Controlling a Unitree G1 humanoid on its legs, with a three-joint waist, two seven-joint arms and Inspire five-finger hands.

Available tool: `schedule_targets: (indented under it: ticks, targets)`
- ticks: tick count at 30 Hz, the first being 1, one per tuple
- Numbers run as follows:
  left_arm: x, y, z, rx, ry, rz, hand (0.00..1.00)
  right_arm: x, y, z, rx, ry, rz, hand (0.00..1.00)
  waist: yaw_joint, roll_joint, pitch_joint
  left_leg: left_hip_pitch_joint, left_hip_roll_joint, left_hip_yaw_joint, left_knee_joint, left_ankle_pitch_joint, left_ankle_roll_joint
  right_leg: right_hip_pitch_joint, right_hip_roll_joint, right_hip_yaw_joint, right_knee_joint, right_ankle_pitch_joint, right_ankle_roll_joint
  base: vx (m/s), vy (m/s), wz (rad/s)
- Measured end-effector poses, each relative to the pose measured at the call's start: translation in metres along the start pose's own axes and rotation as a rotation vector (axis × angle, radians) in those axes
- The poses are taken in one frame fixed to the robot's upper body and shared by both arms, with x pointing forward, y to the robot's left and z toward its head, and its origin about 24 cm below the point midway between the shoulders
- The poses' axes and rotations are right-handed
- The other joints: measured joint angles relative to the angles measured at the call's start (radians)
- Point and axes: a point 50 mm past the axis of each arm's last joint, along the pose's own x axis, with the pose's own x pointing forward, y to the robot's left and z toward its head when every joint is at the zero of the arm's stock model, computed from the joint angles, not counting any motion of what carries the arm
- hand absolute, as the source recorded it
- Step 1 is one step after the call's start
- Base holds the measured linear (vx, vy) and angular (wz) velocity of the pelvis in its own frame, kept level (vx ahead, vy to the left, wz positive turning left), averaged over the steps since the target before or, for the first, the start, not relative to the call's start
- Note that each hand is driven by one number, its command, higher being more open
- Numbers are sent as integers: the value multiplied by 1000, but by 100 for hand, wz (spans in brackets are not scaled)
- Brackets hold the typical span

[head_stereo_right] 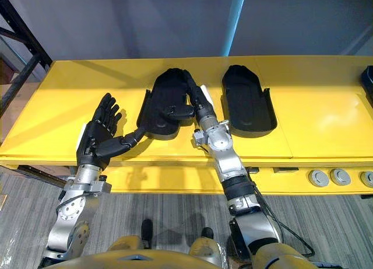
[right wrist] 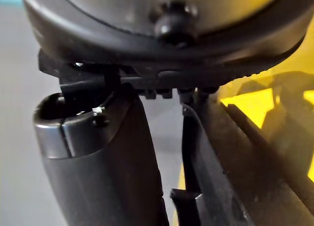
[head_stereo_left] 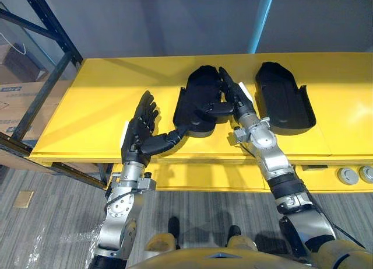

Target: Walk over and take three plastic housings, then place them on the shelf

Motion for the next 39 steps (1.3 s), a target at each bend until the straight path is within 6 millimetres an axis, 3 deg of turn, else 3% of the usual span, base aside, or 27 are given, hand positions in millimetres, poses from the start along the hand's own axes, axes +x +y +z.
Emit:
schedule_targets:
  ticks: [7,20,25,27,32,34,39]
  targets:
    - [0,-4,-1,-7,5,-31,100,7,1,4,-19,0,40,100,6,16,6,0,1,-5,-6,13,6,-1,1,-4,3,0,0,-14,-3,2]
    - [-1,-7,-2,-10,8,-49,100,16,-2,10,-68,-16,38,100,10,20,7,0,2,-8,-7,16,3,-6,0,-4,16,-3,-4,0,0,0]
    - [-1,-8,-3,-9,13,-47,100,19,-5,23,-75,-99,-23,100,11,21,7,-1,2,-8,-10,16,0,-8,0,-4,16,-2,-4,0,0,0]
    - [-2,-9,-4,-6,20,-26,100,17,-5,41,-107,-183,-51,100,9,21,7,-4,3,-5,-10,16,0,-15,1,-1,16,-2,-3,-1,-1,-2]
    - [-2,0,-7,46,29,66,100,-16,1,96,-84,-488,-62,100,-1,21,7,-1,5,11,-6,14,4,-17,2,13,13,-2,-3,0,0,-8]
    - [-2,6,-7,98,28,89,100,-29,-1,107,-77,-562,-78,100,-3,20,7,2,5,21,-6,10,5,-20,3,23,13,-2,-3,0,-1,-14]
    - [-4,16,-7,268,40,115,100,-59,-15,99,-43,-572,-189,100,-4,19,6,14,7,50,-9,-7,-1,-20,6,51,4,0,0,-13,3,-17]
